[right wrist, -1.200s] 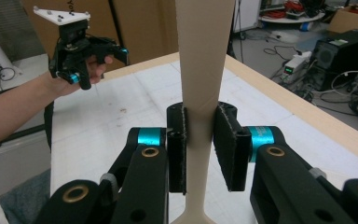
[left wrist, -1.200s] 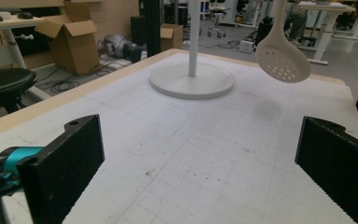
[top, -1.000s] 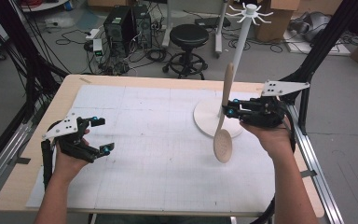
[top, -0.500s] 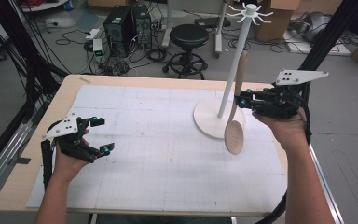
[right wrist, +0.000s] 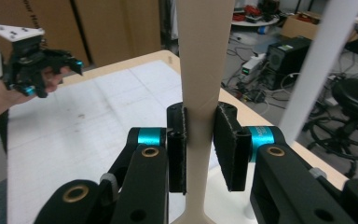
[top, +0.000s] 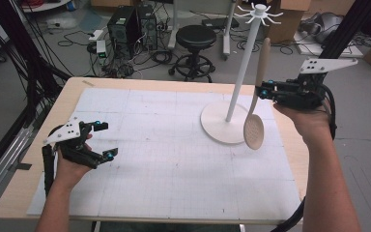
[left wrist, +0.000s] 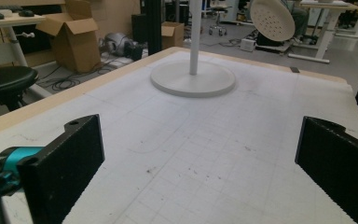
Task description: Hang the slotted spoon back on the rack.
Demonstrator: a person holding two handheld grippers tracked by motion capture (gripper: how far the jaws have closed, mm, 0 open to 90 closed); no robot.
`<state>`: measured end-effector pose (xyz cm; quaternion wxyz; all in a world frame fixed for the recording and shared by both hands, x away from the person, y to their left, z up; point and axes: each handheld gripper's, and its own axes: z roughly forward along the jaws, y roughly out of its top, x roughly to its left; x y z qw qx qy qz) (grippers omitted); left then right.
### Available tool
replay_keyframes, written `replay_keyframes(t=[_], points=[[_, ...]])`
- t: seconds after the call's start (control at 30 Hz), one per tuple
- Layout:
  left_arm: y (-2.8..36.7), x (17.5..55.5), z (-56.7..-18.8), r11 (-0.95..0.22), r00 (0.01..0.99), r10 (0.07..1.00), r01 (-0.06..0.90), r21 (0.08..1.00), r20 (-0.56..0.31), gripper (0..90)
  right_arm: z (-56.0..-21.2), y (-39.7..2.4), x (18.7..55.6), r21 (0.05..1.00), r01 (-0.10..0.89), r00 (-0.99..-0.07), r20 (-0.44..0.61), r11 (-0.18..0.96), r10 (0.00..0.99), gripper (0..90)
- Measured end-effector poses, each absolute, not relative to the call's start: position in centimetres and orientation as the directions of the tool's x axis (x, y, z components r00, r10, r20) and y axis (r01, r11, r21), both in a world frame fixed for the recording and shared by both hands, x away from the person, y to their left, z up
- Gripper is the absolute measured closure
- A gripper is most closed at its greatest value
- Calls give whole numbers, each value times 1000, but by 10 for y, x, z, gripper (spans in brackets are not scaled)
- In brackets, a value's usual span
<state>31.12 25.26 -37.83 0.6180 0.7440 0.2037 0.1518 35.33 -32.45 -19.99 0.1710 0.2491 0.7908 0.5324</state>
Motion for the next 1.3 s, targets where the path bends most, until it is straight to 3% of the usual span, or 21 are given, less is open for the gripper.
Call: replay_keyframes(t=[0.77, 1.3], points=[[254, 311, -379, -152, 870, 493, 115, 982, -26, 17, -192, -360, 386, 916, 292, -727, 26, 275, 686, 759], [254, 311, -379, -153, 870, 492, 118, 981, -28, 17, -186, -358, 396, 909, 310, -713, 28, 280, 700, 759]])
